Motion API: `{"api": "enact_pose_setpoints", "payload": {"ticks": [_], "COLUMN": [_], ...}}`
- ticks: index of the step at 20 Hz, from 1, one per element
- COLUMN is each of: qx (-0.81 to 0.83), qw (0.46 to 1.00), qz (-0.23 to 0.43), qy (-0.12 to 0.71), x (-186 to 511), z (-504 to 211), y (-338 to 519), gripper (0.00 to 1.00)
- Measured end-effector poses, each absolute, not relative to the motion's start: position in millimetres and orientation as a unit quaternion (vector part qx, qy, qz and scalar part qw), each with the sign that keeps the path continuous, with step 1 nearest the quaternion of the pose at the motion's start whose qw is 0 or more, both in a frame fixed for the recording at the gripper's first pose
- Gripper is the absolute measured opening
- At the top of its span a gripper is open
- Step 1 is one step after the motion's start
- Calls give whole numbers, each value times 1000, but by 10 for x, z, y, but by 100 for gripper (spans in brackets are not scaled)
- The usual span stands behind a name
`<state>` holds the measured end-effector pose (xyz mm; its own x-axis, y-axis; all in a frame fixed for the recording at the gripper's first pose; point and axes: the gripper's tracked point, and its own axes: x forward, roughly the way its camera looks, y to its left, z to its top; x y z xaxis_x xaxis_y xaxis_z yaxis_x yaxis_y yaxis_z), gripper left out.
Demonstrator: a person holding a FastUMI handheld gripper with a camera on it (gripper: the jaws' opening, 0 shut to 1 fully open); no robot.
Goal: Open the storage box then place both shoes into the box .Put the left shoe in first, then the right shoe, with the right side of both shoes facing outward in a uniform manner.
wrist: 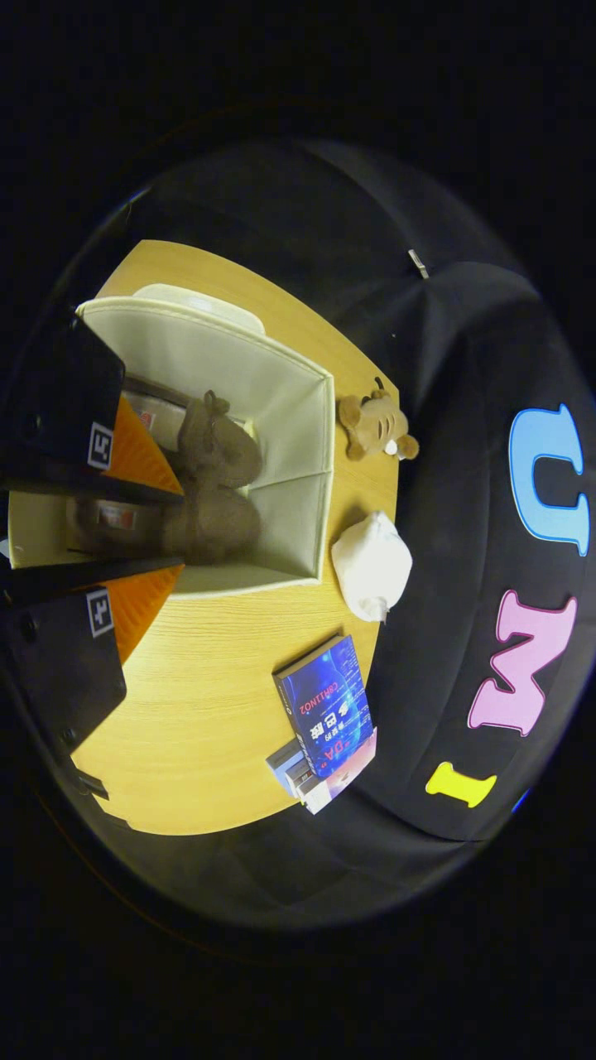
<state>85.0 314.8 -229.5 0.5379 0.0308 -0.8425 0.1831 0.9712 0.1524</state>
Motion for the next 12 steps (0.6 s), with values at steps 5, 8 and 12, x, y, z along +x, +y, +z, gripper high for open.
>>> {"api": "enact_pose_setpoints", "payload": {"ticks": [5,8,12], "qx": [117,111,116], "qw": [878,883,895], "qz": [-21,-12,-1], "qy": [464,456,432], "x": [858,835,859], "z": [-2191,-2162,-2028], "y": [3238,3254,3245], "gripper": [79,98,99]}}
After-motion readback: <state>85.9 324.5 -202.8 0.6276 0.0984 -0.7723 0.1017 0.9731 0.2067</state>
